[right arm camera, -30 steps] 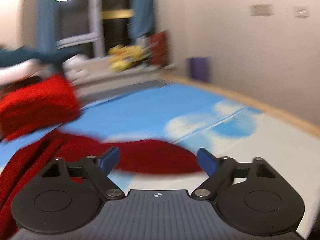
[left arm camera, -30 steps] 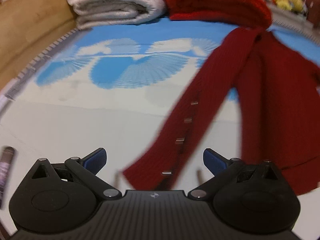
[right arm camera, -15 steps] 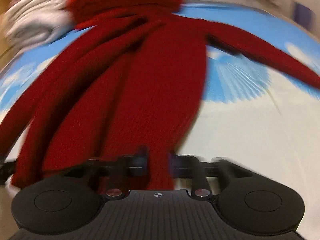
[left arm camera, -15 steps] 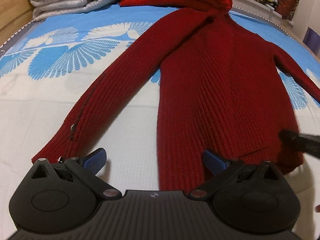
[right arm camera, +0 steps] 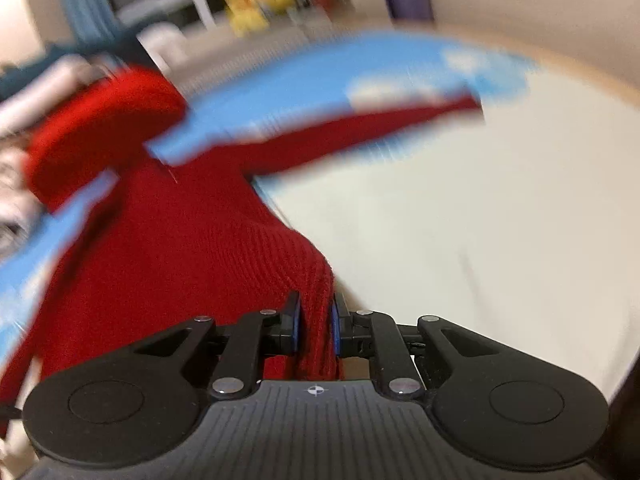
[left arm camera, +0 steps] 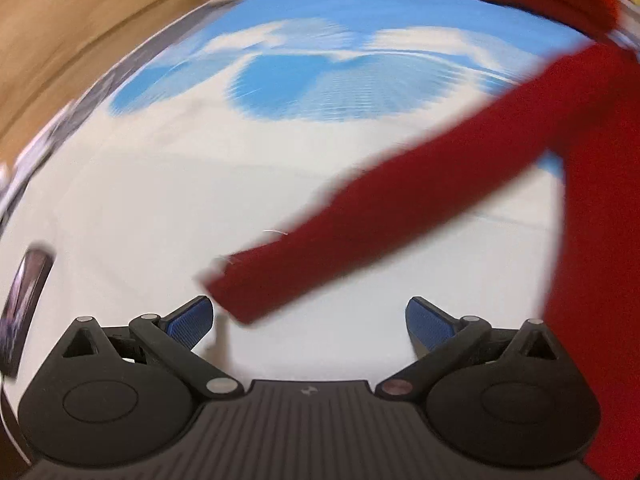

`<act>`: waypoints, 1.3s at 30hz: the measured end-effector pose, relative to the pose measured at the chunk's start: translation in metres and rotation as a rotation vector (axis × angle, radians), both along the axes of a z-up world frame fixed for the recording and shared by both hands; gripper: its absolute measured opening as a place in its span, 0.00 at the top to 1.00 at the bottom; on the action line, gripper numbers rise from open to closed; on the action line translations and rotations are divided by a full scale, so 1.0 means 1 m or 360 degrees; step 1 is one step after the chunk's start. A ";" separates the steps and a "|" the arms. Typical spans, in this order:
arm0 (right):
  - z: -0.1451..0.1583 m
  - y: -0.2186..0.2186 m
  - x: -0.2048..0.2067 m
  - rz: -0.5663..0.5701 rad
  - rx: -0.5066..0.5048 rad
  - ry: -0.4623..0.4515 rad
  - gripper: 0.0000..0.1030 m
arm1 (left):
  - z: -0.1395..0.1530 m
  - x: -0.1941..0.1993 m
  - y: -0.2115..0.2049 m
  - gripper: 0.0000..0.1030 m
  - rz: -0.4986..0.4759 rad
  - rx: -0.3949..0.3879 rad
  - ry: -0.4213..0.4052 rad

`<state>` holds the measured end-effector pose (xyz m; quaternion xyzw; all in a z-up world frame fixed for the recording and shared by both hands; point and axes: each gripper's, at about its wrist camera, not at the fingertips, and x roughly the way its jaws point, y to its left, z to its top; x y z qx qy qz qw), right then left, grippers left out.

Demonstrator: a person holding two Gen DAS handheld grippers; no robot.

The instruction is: Fold small clothes

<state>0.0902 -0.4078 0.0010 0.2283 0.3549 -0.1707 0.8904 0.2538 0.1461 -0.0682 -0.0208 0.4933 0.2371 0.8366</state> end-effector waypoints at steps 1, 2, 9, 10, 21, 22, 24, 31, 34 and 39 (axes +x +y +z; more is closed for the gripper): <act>-0.010 -0.003 0.004 0.0006 0.0027 0.0053 0.84 | 0.001 -0.001 0.011 0.00 0.0057 -0.0039 0.0005; -0.015 -0.006 0.006 -0.0009 0.0047 0.0070 0.84 | 0.002 -0.003 0.018 0.00 0.0085 -0.0089 0.0006; -0.028 -0.012 0.009 -0.0147 0.0365 0.0046 0.75 | 0.015 -0.015 -0.016 0.00 -0.0175 -0.0254 -0.0039; -0.030 -0.013 0.006 -0.0169 0.0390 0.0056 0.72 | 0.014 -0.017 -0.026 0.00 -0.0222 -0.0308 -0.0035; -0.039 -0.012 0.018 -0.0207 0.0310 0.0169 0.40 | 0.011 -0.037 -0.120 0.00 -0.0666 -0.0639 0.0131; -0.041 -0.013 0.023 -0.0227 0.0320 0.0178 0.37 | 0.012 -0.038 -0.125 0.00 -0.0664 -0.0631 0.0128; -0.044 -0.013 0.023 -0.0244 0.0332 0.0198 0.34 | 0.015 -0.038 -0.133 0.00 -0.0713 -0.0676 0.0132; -0.049 -0.010 0.026 -0.0239 0.0352 0.0238 0.29 | 0.012 -0.029 -0.140 0.00 -0.0670 -0.0733 0.0159; -0.052 -0.006 0.030 -0.0242 0.0372 0.0262 0.28 | 0.014 -0.027 -0.139 0.03 -0.0593 -0.0719 0.0115; -0.052 0.002 0.033 -0.0181 0.0331 0.0289 0.24 | 0.026 -0.040 -0.124 0.41 -0.0548 -0.0694 0.0068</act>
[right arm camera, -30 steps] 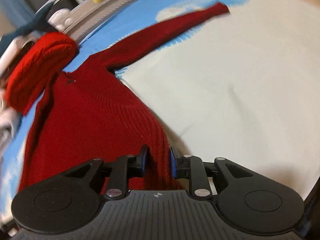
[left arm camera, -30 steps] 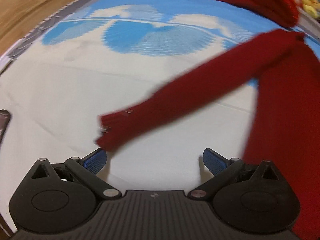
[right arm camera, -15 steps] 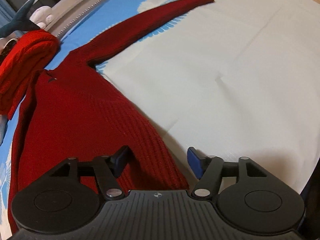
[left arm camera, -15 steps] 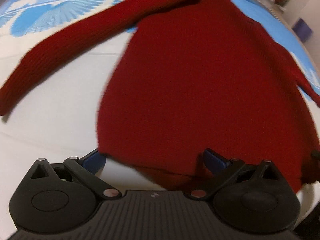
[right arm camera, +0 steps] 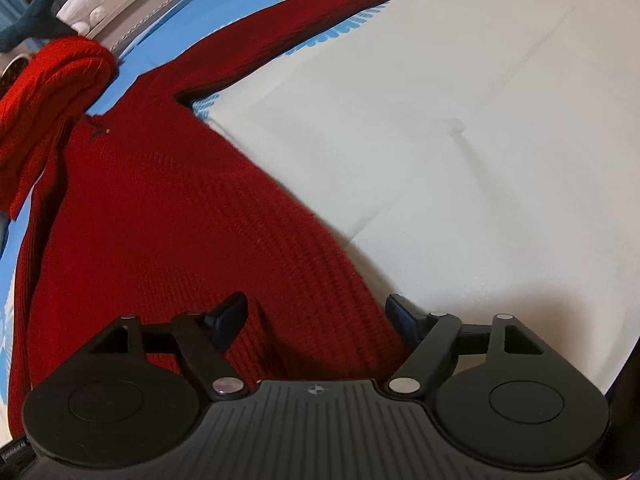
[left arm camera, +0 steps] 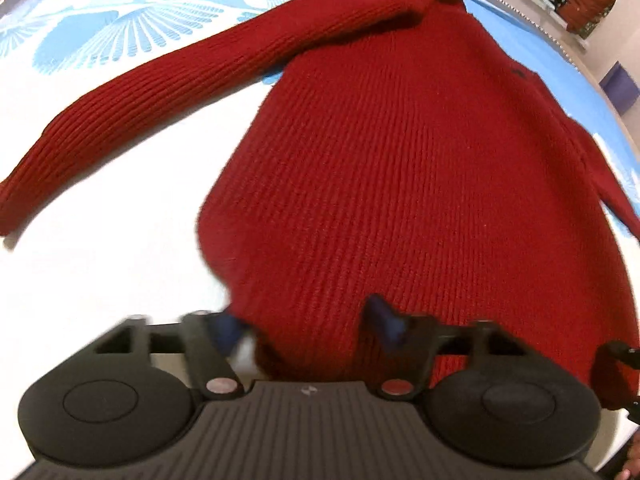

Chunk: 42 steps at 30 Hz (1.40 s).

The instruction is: Fold small clothes

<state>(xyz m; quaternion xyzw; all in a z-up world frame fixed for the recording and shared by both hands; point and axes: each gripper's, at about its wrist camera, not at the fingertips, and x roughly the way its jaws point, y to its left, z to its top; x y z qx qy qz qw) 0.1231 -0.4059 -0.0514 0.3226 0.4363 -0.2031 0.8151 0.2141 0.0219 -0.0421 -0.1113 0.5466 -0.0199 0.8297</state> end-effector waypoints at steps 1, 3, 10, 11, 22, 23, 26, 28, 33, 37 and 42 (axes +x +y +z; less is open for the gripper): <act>0.000 0.001 0.000 0.0024 -0.0008 0.0001 0.23 | 0.001 -0.003 0.008 0.41 0.0029 -0.0046 0.0012; 0.000 0.001 -0.001 0.0058 -0.0007 -0.0004 0.23 | 0.004 -0.012 0.027 0.40 0.0093 -0.0152 0.0035; 0.000 -0.010 -0.013 0.0053 0.0050 -0.0032 0.23 | 0.028 -0.035 0.064 0.19 0.0053 -0.0360 -0.0096; 0.000 -0.010 -0.015 0.0049 0.0064 -0.0041 0.23 | 0.028 -0.036 0.063 0.19 0.0056 -0.0370 -0.0106; -0.001 0.006 -0.016 0.0182 0.0007 -0.0054 0.35 | 0.014 -0.001 0.008 0.79 0.0002 -0.0012 0.0012; 0.000 0.010 -0.016 0.0261 0.0013 -0.0065 0.53 | 0.022 -0.009 0.005 0.79 -0.0009 0.0038 -0.0046; 0.007 0.023 -0.017 0.0443 0.0026 -0.0102 0.82 | 0.040 -0.032 0.009 0.82 -0.0041 0.0167 -0.0184; 0.014 0.032 -0.022 0.0566 0.0033 -0.0137 0.83 | 0.044 -0.047 0.026 0.87 0.0000 0.0207 -0.0171; 0.020 0.034 -0.040 0.0735 -0.0010 -0.0127 0.83 | 0.037 -0.090 0.072 0.87 0.0023 0.0204 -0.0097; 0.013 0.028 -0.058 0.0751 0.0038 -0.0071 0.83 | 0.027 -0.118 0.078 0.87 0.0027 0.0159 -0.0061; 0.013 0.024 -0.079 0.0693 0.0001 -0.0049 0.83 | 0.032 -0.134 0.062 0.87 -0.0033 0.0246 -0.0114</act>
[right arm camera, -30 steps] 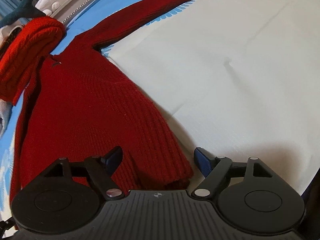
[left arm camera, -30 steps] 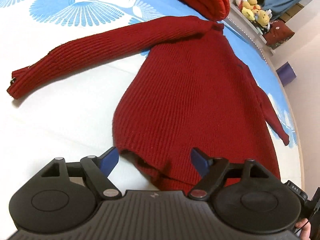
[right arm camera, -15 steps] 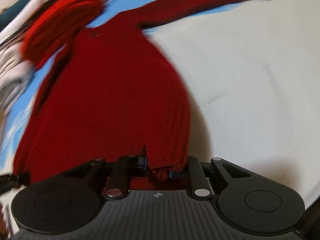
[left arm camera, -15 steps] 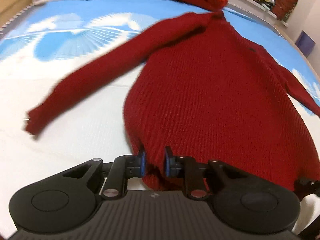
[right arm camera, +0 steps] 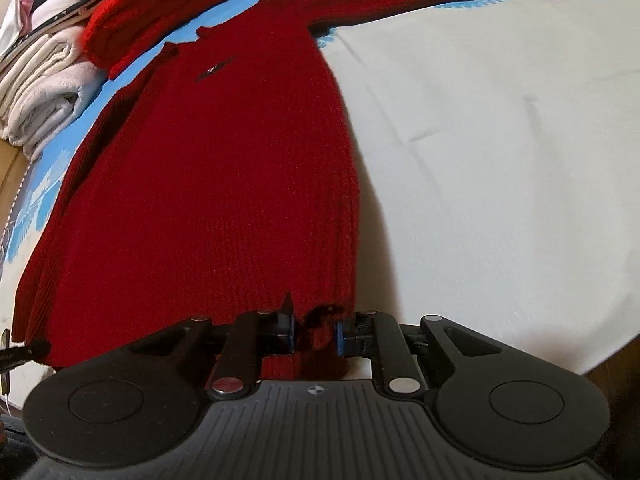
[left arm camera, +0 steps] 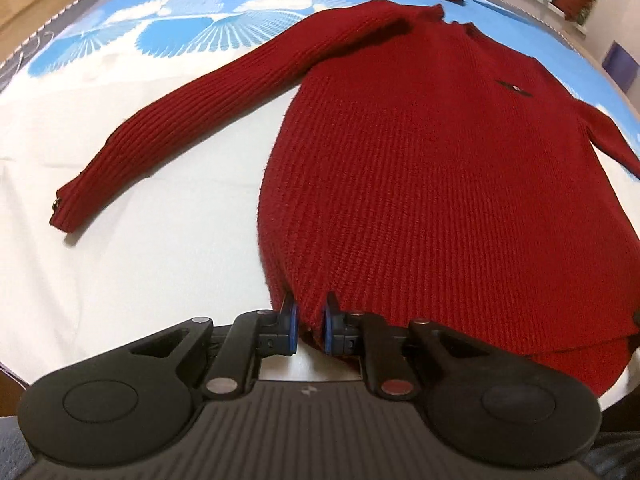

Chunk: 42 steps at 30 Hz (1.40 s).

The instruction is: Fold small clothes

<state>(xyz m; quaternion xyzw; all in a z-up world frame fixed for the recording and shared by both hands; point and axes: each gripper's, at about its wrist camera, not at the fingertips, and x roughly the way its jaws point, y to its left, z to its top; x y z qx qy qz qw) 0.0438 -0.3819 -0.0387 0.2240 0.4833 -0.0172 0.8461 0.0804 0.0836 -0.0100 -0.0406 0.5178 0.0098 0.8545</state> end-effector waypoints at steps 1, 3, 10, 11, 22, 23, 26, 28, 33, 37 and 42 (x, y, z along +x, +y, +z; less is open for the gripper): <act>0.001 -0.003 0.000 -0.0013 -0.0007 0.0003 0.83 | 0.000 -0.001 0.000 0.87 -0.0001 -0.0011 0.0001; 0.002 -0.009 -0.004 -0.0036 -0.0026 -0.0004 0.83 | 0.003 0.000 0.002 0.87 0.0004 -0.0059 0.0009; 0.010 -0.033 -0.003 -0.0342 -0.0080 -0.0015 0.32 | 0.005 -0.008 0.001 0.44 -0.0013 -0.0007 -0.0021; 0.016 -0.035 -0.006 -0.0384 -0.0109 -0.0051 0.24 | 0.009 -0.008 0.004 0.32 0.0016 0.0021 -0.0058; 0.034 -0.048 -0.009 -0.0719 0.0034 -0.0292 0.08 | 0.051 0.032 0.025 0.08 0.0237 0.0103 -0.0315; 0.033 -0.044 -0.008 -0.0713 0.0024 -0.0295 0.08 | 0.052 0.038 0.024 0.08 0.0248 0.0099 -0.0320; 0.038 -0.035 -0.005 -0.0686 -0.0018 -0.0310 0.08 | 0.048 0.060 0.018 0.08 0.0264 0.0094 -0.0331; 0.039 -0.034 -0.004 -0.0686 -0.0042 -0.0339 0.08 | 0.044 0.074 0.015 0.08 0.0267 0.0095 -0.0335; 0.040 -0.041 0.000 -0.0803 -0.0020 -0.0416 0.08 | 0.025 0.104 0.008 0.08 0.0311 0.0048 -0.0366; 0.030 -0.047 0.013 -0.0891 0.0036 -0.0437 0.08 | 0.010 0.129 0.004 0.08 0.0285 -0.0041 -0.0346; 0.029 -0.057 0.045 -0.0869 0.0054 -0.0478 0.08 | -0.007 0.166 -0.003 0.08 0.0240 -0.0045 -0.0234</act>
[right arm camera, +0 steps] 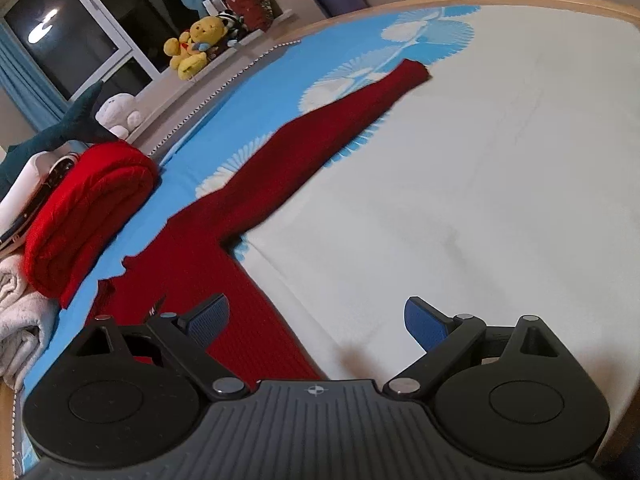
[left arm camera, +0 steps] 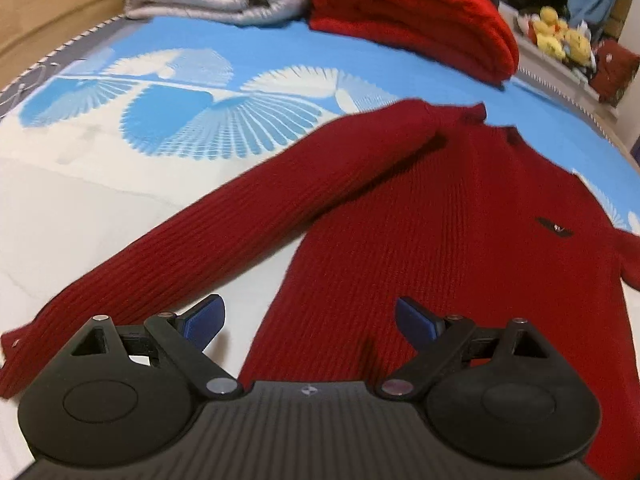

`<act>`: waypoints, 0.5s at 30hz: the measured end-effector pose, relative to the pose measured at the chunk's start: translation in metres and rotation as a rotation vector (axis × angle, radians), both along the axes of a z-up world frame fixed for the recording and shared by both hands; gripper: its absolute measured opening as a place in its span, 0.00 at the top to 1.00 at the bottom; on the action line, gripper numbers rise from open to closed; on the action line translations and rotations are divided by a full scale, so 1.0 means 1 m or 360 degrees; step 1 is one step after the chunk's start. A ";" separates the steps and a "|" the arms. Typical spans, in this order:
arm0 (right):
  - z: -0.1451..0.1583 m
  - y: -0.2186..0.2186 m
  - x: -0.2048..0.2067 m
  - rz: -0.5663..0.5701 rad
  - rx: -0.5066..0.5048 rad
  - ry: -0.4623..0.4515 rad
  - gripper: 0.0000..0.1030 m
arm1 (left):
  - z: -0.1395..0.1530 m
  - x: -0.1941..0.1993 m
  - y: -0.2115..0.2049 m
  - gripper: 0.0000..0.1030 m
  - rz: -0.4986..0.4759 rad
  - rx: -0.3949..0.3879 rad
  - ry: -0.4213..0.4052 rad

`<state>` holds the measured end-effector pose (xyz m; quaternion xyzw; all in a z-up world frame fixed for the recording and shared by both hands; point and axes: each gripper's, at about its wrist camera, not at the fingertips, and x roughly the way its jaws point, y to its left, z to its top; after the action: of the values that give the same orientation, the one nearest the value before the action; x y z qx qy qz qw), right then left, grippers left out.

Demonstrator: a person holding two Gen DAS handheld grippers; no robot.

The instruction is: Fold small clothes

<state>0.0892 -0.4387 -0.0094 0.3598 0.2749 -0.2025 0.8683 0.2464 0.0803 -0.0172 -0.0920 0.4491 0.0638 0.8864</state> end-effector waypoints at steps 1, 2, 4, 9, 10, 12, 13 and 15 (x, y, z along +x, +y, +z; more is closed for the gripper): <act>-0.001 -0.003 0.009 0.0017 0.0027 -0.0003 0.08 | 0.000 0.005 0.000 0.08 0.0008 0.0001 0.0000; -0.003 -0.006 0.019 0.0034 0.0058 -0.0004 0.08 | 0.000 0.009 0.001 0.08 0.0019 0.0001 -0.0006; -0.005 -0.010 0.041 0.0054 0.0082 0.0007 0.08 | 0.003 0.016 0.002 0.08 0.0030 0.0007 -0.0014; -0.014 -0.012 0.116 0.0096 0.0078 0.0000 0.08 | 0.002 0.026 0.006 0.08 0.0062 0.0063 0.0029; -0.019 -0.012 0.131 0.0104 0.0088 0.0005 0.08 | 0.002 0.026 0.009 0.08 0.0067 0.0061 0.0042; -0.031 -0.010 0.161 0.0129 0.0119 0.0030 0.08 | 0.000 0.028 0.015 0.08 0.0073 0.0055 0.0056; -0.037 -0.010 0.174 0.0140 0.0137 0.0047 0.08 | 0.000 0.029 0.018 0.06 0.0085 0.0064 0.0059; -0.049 -0.011 0.204 0.0176 0.0189 0.0072 0.08 | -0.002 0.031 0.025 0.00 0.0125 0.0094 0.0058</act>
<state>0.2934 -0.4498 -0.0586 0.3903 0.3255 -0.1455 0.8489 0.2775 0.1051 -0.0192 -0.0822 0.4591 0.1134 0.8773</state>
